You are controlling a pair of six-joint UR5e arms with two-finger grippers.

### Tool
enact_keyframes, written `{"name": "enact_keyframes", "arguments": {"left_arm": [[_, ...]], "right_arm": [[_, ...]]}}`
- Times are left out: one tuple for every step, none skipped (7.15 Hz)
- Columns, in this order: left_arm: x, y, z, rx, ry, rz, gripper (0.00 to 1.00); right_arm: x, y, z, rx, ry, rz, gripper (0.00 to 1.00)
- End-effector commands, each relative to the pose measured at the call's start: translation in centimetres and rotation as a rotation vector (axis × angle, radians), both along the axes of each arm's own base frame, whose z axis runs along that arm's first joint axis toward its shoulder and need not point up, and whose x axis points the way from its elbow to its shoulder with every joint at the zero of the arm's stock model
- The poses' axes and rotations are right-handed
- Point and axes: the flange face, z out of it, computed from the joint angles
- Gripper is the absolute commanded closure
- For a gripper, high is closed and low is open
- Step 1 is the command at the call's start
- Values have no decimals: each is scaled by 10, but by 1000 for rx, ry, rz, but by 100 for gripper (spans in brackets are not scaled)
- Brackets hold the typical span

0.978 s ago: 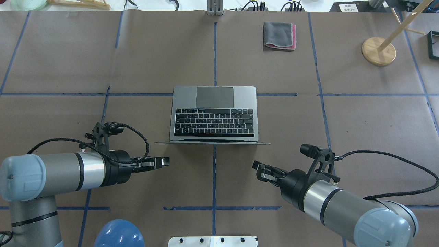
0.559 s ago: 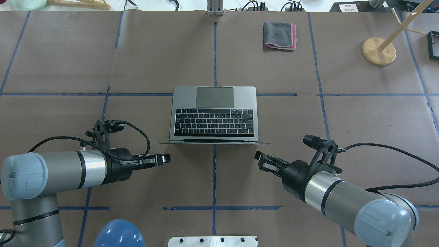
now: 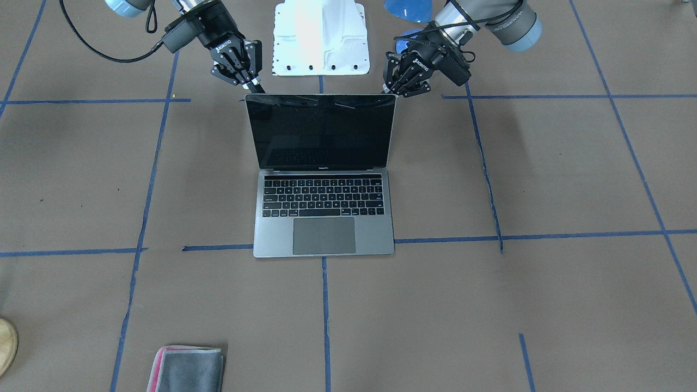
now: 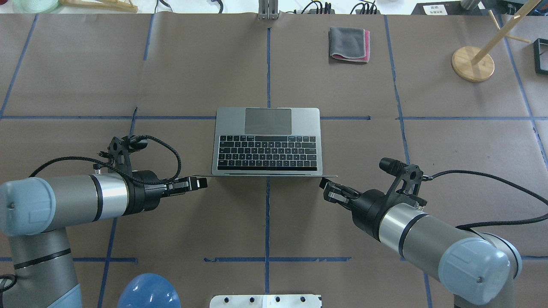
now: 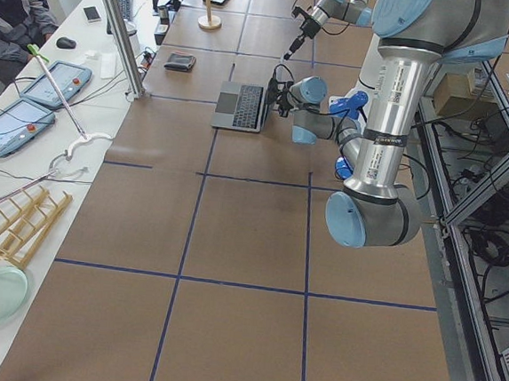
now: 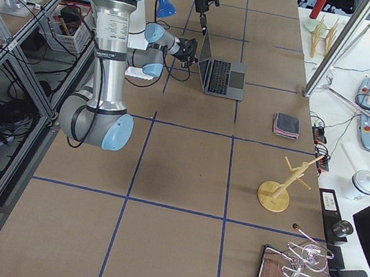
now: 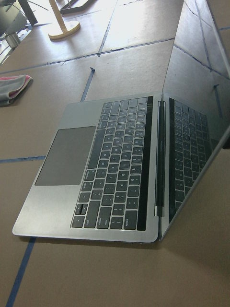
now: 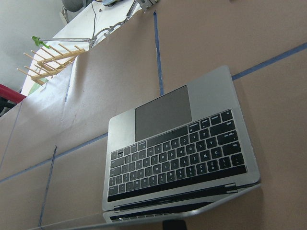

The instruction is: Close laptop

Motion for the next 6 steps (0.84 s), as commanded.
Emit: {"name": "enact_keyframes", "arguments": {"left_arm": [[1, -11, -11, -23, -8, -20, 100], [-2, -16, -12, -23, -8, -29, 100], [-5, -19, -13, -22, -7, -38, 100], [-7, -23, -13, -22, -5, -46, 100], [-10, -27, -12, -23, -8, -55, 100], [-13, -31, -12, -24, -9, -66, 100]], "right_arm": [[-2, -14, -9, -12, 28, 5, 99], [2, -19, -9, -15, 26, 12, 99], [8, -28, -9, -23, 26, 4, 99], [11, -37, -7, -33, 42, 4, 99], [6, -50, -17, -41, 48, 6, 99], [4, -59, -21, -54, 72, 13, 99]]}}
